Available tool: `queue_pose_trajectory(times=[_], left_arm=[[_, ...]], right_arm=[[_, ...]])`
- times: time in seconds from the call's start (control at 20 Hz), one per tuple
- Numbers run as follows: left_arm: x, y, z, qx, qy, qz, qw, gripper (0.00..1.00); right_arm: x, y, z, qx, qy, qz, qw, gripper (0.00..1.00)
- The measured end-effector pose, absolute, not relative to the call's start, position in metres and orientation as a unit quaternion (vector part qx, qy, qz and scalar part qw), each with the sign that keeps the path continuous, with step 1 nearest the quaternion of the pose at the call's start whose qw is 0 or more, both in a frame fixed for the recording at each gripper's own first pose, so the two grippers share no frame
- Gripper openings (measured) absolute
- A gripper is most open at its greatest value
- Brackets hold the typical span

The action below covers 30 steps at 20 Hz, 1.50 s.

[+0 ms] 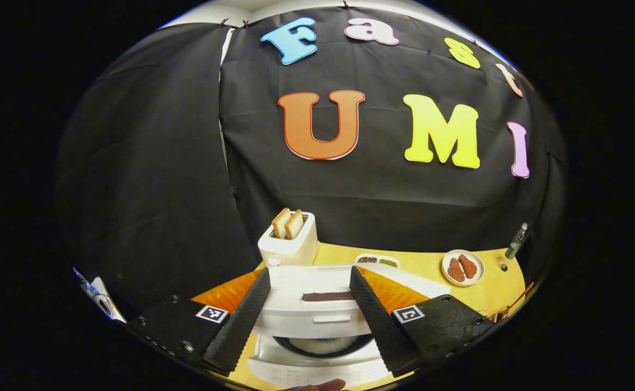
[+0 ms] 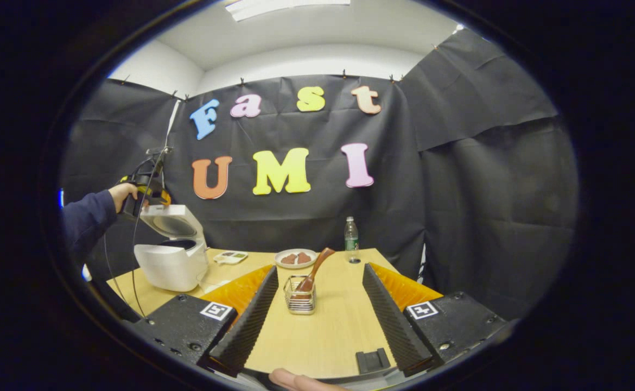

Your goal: Close the left gripper, press the button to open the rice cooker; take a wooden spoon from the chopstick holder with the right hand, scoop a spoonful of rice and pour it into the rice cooker, then put the wooden spoon back into the chopstick holder.

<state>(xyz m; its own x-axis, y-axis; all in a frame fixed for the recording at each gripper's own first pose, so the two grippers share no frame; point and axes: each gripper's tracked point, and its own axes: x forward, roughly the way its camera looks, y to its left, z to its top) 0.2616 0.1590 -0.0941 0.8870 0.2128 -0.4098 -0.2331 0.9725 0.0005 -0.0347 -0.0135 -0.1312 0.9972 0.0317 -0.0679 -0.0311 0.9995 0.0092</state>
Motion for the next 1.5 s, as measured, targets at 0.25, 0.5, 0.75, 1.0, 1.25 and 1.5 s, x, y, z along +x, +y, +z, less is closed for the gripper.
queue_pose_trajectory(times=[0.25, 0.5, 0.75, 1.0, 1.25, 1.5], left_arm=[[0.238, 0.153, -0.123, -0.011, 0.218, 0.116, 0.969, 0.95], [0.224, 0.147, -0.143, -0.021, 0.234, 0.109, 0.966, 0.96], [0.215, 0.143, -0.155, -0.020, 0.233, 0.092, 0.968, 0.96], [0.207, 0.143, -0.186, -0.020, 0.260, 0.080, 0.962, 0.96], [0.205, 0.145, -0.196, -0.014, 0.257, 0.074, 0.963, 0.98], [0.202, 0.144, -0.206, -0.015, 0.271, 0.072, 0.960, 1.00]], right_arm=[[-0.026, 0.015, -0.125, -0.008, 0.023, 0.044, 0.999, 1.00], [-0.035, 0.035, -0.124, 0.000, 0.015, 0.058, 0.998, 1.00], [-0.040, 0.035, -0.118, -0.013, 0.001, 0.055, 0.998, 1.00], [-0.036, 0.039, -0.123, -0.010, 0.007, 0.054, 0.998, 1.00], [-0.033, 0.046, -0.128, -0.012, 0.009, 0.059, 0.998, 1.00], [-0.031, 0.055, -0.135, -0.018, 0.015, 0.065, 0.998, 1.00]])
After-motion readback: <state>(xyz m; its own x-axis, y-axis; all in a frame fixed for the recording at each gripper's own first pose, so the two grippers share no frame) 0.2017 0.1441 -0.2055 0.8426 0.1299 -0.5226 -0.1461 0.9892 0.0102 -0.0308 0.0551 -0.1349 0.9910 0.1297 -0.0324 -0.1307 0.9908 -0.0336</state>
